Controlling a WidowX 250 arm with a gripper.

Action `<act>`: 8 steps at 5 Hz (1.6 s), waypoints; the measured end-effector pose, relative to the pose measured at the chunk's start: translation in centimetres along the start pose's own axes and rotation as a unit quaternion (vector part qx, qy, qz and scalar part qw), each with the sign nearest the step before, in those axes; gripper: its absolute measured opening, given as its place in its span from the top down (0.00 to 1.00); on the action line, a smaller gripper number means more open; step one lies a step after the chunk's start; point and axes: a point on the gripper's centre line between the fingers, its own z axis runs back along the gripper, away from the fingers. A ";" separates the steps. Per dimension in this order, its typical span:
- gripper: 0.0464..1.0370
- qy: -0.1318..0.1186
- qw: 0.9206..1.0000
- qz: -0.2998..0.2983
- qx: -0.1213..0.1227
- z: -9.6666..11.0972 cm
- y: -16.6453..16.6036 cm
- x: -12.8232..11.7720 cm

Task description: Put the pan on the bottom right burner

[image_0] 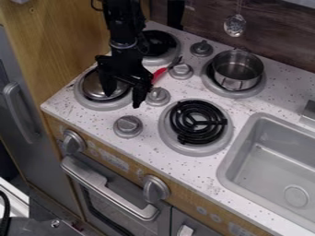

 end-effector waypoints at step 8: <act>0.04 -0.215 0.976 -0.021 -0.016 -0.4 -7.5 19.1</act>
